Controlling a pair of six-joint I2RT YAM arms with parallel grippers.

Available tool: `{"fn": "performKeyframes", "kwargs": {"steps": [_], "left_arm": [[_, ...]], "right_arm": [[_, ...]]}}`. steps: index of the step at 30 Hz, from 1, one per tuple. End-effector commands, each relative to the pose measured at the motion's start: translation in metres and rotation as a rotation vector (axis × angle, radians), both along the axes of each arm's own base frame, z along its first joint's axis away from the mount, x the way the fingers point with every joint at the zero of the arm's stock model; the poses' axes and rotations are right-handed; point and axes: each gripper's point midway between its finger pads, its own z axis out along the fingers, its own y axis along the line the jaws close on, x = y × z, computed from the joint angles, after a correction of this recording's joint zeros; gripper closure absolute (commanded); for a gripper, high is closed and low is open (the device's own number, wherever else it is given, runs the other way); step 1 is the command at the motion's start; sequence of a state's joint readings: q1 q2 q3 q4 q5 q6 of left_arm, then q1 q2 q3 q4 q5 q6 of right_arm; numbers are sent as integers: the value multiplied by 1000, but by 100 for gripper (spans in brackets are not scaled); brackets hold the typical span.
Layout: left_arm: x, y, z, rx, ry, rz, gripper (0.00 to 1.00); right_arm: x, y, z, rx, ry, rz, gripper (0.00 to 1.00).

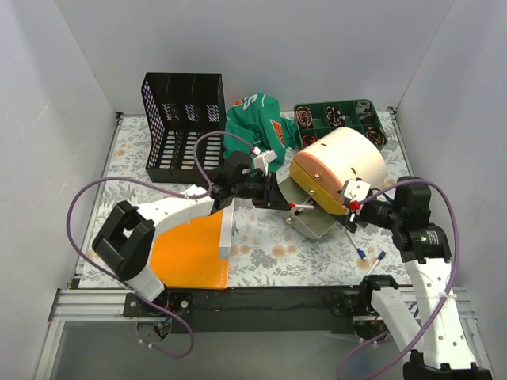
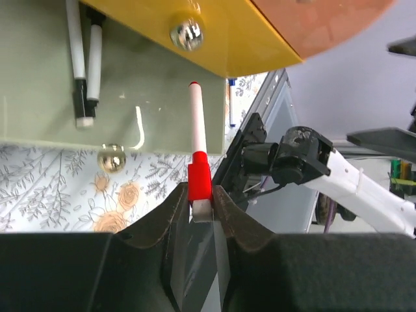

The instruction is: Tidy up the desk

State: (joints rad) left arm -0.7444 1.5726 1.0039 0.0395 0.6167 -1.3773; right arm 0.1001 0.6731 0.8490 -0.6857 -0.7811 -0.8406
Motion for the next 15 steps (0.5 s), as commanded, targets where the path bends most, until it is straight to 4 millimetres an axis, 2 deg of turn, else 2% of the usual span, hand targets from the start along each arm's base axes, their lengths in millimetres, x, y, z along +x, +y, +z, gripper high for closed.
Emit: {"fn": "performKeyframes", "kwargs": {"steps": [1,4,5,9,12,15], "left_arm": [[13,-5,-15,102,36,-88,93],[22,-12,-19,139,49,-98,90],[27,-13,-26,159,58,-89,82],[42,-17,-23,186,36,-45,55],[52,-19,-6,173,-17,-12,43],[57,-19,15,147,-76,4,39]], "right_arm": [[-3,-5,18,26,-28,-31,28],[-4,-8,21,20,-34,-50,27],[-4,-8,22,20,-34,-54,27],[-5,-10,33,23,-37,-73,26],[-4,-13,39,20,-23,-103,25],[-4,-23,36,-10,-6,-163,25]]}}
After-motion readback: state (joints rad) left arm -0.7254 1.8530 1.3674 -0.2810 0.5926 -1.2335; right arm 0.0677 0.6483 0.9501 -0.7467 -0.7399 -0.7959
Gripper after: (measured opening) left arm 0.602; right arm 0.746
